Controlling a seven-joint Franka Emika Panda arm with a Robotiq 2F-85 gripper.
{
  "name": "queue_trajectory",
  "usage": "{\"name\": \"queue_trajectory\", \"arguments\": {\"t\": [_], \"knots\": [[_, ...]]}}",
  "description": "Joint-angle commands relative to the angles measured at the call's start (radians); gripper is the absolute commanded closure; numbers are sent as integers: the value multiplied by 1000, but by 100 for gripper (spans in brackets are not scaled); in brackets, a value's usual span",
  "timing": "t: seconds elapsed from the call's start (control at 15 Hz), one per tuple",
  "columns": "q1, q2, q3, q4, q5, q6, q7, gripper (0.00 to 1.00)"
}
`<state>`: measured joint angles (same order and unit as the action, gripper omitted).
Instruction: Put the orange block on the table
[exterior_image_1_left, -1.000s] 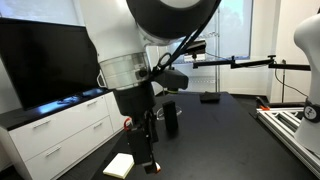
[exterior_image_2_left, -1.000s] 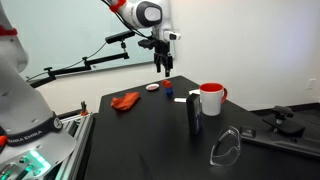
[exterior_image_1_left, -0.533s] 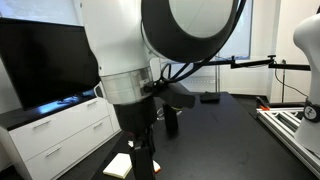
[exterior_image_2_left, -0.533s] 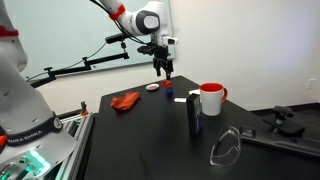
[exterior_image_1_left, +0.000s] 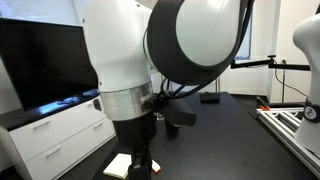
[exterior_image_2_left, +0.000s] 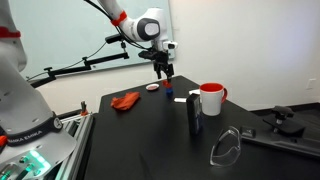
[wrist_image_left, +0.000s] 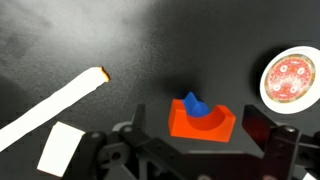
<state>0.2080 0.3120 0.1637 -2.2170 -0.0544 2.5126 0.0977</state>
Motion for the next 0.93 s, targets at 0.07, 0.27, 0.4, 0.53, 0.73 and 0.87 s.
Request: {"name": "queue_trajectory", "arguments": {"t": [0.07, 0.27, 0.4, 0.53, 0.73, 0.87], "knots": [[1, 0, 9, 2, 6, 26, -34, 0], [1, 3, 10, 2, 5, 33, -37, 0], [1, 6, 9, 2, 3, 38, -39, 0], [0, 8, 9, 2, 2, 39, -43, 0], [0, 16, 9, 3, 0, 41, -50, 0], [0, 24, 9, 5, 0, 44, -55, 0]]}}
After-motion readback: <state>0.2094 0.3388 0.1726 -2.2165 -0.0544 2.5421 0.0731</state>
